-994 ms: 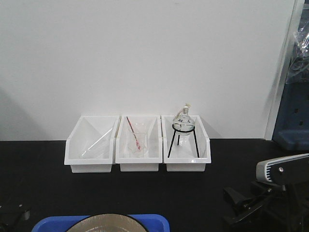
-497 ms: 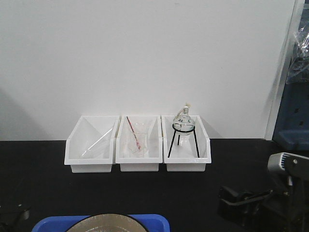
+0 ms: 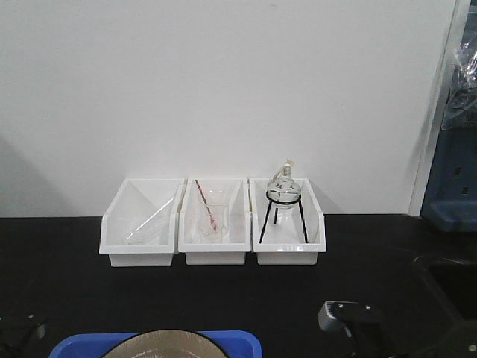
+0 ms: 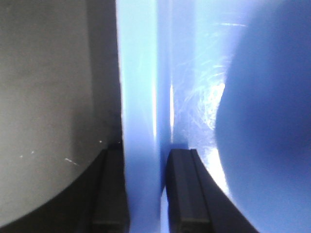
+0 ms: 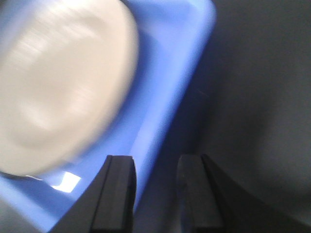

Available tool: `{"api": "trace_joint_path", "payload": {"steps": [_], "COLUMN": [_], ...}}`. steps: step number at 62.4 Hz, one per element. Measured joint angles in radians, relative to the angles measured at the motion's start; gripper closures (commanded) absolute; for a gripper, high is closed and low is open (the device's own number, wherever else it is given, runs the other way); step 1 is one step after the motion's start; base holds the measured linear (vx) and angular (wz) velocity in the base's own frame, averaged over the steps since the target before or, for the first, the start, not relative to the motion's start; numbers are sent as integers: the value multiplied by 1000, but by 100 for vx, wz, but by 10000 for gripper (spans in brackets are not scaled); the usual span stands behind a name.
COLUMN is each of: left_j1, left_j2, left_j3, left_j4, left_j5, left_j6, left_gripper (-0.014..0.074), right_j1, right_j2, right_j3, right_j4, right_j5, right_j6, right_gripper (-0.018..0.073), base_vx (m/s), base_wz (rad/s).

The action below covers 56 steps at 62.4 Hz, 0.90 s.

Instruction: Place disk in tray to left cabinet

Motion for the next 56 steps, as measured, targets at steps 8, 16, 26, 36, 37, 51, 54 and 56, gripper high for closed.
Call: {"api": "trace_joint_path", "payload": {"steps": [8, 16, 26, 36, 37, 51, 54, 56], "left_j1": [0, 0, 0, 0, 0, 0, 0, 0], "left_j2": [0, 0, 0, 0, 0, 0, 0, 0], "left_j3": [0, 0, 0, 0, 0, 0, 0, 0], "left_j4": [0, 0, 0, 0, 0, 0, 0, 0], "left_j5": [0, 0, 0, -1, -1, -3, -3, -3], "left_j6": [0, 0, 0, 0, 0, 0, 0, 0], "left_gripper": [603, 603, 603, 603, 603, 603, 603, 603], "right_j1": [30, 61, 79, 80, 80, 94, 105, 117], "right_j2": [105, 185, 263, 308, 311, 356, 366, 371], "right_j3": [-92, -177, -256, -284, -285, -294, -294, -294], "right_j4": [-248, -322, -317, -280, -274, -182, -180, -180], "right_j5": [21, 41, 64, 56, 54, 32, 20, 12], "right_j6": [215, 302, 325, 339, 339, 348, 348, 349], "right_gripper": [246, 211, 186, 186, 186, 188, 188, 192], "base_vx": [0, 0, 0, 0, 0, 0, 0, 0], "base_wz": [0, 0, 0, 0, 0, 0, 0, 0]}}
